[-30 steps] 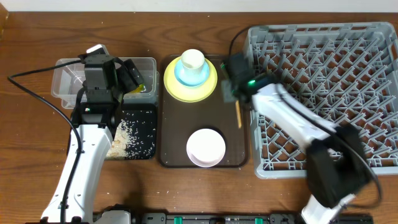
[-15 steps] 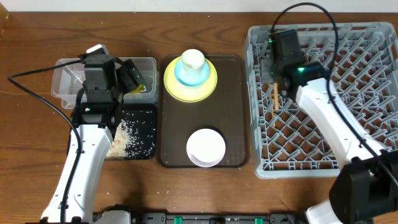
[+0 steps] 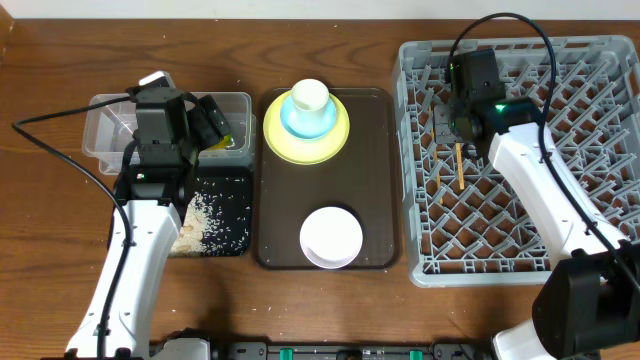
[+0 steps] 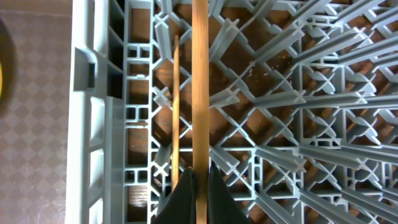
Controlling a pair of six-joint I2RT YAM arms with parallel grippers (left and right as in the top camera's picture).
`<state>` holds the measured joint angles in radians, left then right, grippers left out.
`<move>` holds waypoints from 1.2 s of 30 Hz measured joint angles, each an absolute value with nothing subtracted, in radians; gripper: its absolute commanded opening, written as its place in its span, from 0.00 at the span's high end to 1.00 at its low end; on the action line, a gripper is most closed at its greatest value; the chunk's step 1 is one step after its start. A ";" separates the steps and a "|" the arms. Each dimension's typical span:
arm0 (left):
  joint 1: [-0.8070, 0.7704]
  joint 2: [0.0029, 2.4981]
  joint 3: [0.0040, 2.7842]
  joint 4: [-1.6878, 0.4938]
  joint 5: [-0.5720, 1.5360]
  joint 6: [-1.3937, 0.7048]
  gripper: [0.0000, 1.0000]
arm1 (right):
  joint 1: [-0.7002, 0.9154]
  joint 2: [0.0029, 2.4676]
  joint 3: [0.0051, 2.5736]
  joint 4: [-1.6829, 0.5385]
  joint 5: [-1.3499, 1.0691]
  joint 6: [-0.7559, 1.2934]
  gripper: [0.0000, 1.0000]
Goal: Sort waste into correct bins and load items into the dishwasher rack
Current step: 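Carry the chopstick into the dish rack, stand it upright, open right gripper, then move the right gripper to the white bowl on the brown tray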
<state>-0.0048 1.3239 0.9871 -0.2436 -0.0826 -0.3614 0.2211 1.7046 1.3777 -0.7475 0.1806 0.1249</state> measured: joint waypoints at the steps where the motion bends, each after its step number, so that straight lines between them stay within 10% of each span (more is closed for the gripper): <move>1: -0.005 1.324 0.987 -0.244 -0.083 -0.361 0.05 | 0.219 1.705 1.378 -0.749 0.179 0.125 0.99; 24: -0.005 1.324 0.987 -0.244 -0.083 -0.362 0.05 | 0.187 1.728 1.362 -0.744 0.173 0.130 0.71; 36: -0.005 1.324 0.987 -0.244 -0.083 -0.362 0.05 | 0.192 1.728 1.359 -0.670 -0.056 0.153 0.82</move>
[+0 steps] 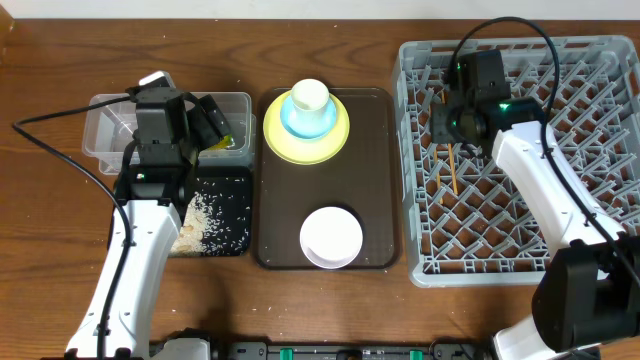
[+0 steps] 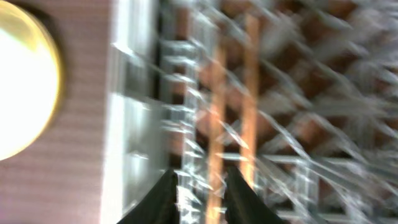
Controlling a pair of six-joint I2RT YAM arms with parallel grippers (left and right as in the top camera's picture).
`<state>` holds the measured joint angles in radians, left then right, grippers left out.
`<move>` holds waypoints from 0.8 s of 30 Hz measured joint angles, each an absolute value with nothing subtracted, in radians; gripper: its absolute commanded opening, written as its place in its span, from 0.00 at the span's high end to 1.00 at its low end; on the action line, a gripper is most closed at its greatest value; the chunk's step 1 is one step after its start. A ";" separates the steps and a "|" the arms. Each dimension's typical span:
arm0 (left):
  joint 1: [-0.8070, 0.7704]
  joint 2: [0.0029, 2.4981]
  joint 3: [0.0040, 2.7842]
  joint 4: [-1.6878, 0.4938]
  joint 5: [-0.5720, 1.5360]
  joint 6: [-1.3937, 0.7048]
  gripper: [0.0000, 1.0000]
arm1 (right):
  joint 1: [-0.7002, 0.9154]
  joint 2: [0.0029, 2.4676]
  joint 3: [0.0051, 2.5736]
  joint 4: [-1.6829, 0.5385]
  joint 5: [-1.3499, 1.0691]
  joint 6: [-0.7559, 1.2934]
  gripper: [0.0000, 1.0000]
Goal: Sort waste into correct bins and load items into the dishwasher rack
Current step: 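Move the right gripper to the white bowl on the brown tray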
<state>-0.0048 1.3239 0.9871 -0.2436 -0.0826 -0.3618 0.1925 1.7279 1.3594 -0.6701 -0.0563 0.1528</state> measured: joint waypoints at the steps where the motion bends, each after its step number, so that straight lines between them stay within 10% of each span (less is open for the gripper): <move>1: -0.005 1.324 0.987 -0.244 -0.083 -0.362 0.05 | 0.196 1.728 1.359 -0.650 -0.097 0.154 0.82; 11: -0.005 1.324 0.987 -0.244 -0.083 -0.362 0.05 | 0.406 1.728 1.359 -0.513 -0.363 0.083 0.97; 24: -0.005 1.324 0.987 -0.244 -0.083 -0.361 0.05 | 0.764 1.746 1.357 -0.740 -0.405 -0.494 0.99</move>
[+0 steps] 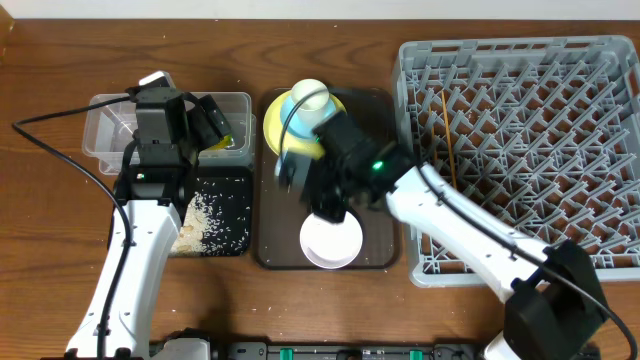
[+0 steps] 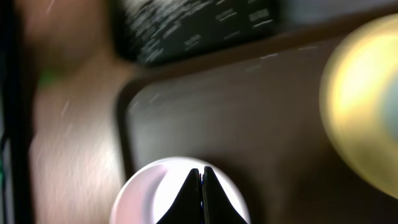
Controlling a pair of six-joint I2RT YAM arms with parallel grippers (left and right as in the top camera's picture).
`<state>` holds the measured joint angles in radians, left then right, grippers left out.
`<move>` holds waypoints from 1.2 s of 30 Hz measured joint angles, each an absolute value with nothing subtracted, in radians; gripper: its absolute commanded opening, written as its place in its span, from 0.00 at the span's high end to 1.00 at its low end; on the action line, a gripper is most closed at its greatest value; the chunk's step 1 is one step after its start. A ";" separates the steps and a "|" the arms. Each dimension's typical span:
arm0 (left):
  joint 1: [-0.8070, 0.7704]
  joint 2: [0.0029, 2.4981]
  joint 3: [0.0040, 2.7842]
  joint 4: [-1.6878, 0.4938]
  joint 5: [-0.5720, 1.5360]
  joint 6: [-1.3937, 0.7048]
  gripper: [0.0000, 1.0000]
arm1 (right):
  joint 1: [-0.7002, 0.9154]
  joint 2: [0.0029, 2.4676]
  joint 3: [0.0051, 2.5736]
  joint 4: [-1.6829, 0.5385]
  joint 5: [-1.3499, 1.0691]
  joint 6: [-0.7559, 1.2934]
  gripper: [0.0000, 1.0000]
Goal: Sort waste into correct bins and load items into the dishwasher rack
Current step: 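Move the right gripper to the white bowl on the brown tray, then grasp the white bowl rim with the right gripper and lift it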
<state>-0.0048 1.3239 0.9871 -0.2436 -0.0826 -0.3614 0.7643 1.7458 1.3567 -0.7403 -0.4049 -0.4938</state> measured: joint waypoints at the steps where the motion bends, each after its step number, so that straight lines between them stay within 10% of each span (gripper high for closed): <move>1: -0.005 1.324 0.987 -0.244 -0.083 -0.361 0.05 | 0.782 1.746 1.355 -0.767 -0.405 -0.537 0.99; 18: -0.005 1.324 0.987 -0.244 -0.083 -0.361 0.05 | 0.853 1.746 1.330 -0.987 -0.408 -0.714 0.97; 36: -0.005 1.324 0.987 -0.244 -0.083 -0.362 0.05 | 0.855 1.746 1.207 -0.892 -0.482 -0.723 0.59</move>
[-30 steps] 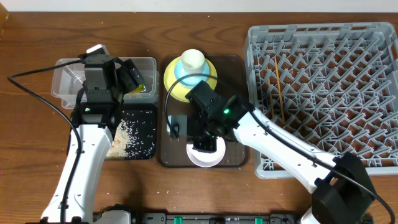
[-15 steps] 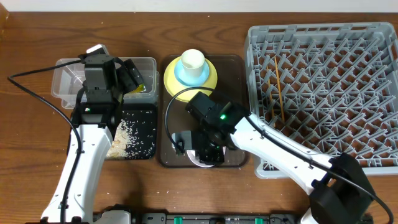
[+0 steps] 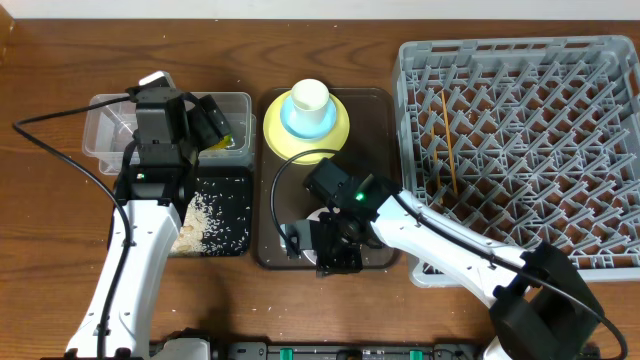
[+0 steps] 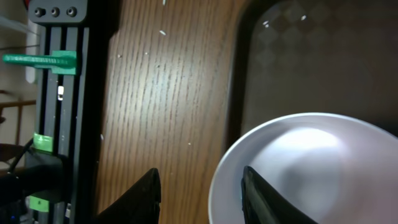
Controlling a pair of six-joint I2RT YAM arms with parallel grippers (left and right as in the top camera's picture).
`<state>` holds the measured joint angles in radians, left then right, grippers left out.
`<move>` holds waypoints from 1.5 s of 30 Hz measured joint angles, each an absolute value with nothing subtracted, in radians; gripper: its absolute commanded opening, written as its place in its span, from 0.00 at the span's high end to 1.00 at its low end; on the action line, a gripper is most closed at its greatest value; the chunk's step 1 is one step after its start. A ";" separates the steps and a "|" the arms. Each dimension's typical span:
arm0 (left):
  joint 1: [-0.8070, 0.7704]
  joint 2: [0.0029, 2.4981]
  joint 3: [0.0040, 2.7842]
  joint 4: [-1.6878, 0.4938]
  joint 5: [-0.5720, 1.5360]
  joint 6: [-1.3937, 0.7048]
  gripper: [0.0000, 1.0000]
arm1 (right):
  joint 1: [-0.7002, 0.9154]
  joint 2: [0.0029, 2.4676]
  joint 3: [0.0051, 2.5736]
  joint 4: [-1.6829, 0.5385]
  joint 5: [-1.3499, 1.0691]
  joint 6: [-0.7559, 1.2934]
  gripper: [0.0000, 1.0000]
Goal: Sort waste into correct bins and load items into the dishwasher rack
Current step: 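Grasp the white bowl rim with the right gripper and lift it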
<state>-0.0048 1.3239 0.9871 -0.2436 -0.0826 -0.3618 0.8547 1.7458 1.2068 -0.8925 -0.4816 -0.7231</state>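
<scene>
A white bowl (image 4: 311, 168) sits at the near end of the brown tray (image 3: 375, 205). My right gripper (image 4: 200, 196) is open low over its rim, one finger (image 4: 255, 193) over the bowl's inside and the other (image 4: 148, 194) outside above the wood. In the overhead view the right gripper (image 3: 330, 250) hides most of the bowl. A blue cup (image 3: 308, 108) stands on a yellow plate (image 3: 335, 135) at the tray's far end. Two chopsticks (image 3: 447, 145) lie in the grey rack (image 3: 600, 60). My left gripper (image 3: 212, 125) hangs over the clear bin (image 3: 110, 125).
A black tray (image 3: 232, 195) with spilled rice lies in front of the clear bin, under the left arm. A small yellow-green scrap (image 3: 228, 143) shows in the bin. A black rail (image 4: 68, 93) with green clips runs along the table's near edge.
My right gripper was shut above the white bowl; it is now open, lower and nearer the table's front, straddling the bowl's rim. The left arm has not moved.
My right gripper was shut on a chopstick in the rack, beside another one. Then it was open above both chopsticks lying there. Then it was shut over the tray's white bowl, and now it stands open across that bowl's rim.
</scene>
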 measured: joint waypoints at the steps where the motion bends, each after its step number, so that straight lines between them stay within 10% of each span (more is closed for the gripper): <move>1: -0.005 1.324 0.987 -0.244 -0.083 -0.362 0.05 | 0.855 1.746 1.200 -0.885 -0.486 -0.723 0.59; 15: -0.005 1.324 0.987 -0.244 -0.083 -0.362 0.05 | 0.855 1.746 1.061 -0.739 -0.501 -0.639 0.62; 24: -0.005 1.324 0.987 -0.244 -0.083 -0.362 0.05 | 0.855 1.746 1.037 -0.732 -0.501 -0.607 0.85; 45: -0.005 1.324 0.987 -0.244 -0.083 -0.362 0.05 | 0.855 1.746 1.037 -0.690 -0.292 -0.598 0.90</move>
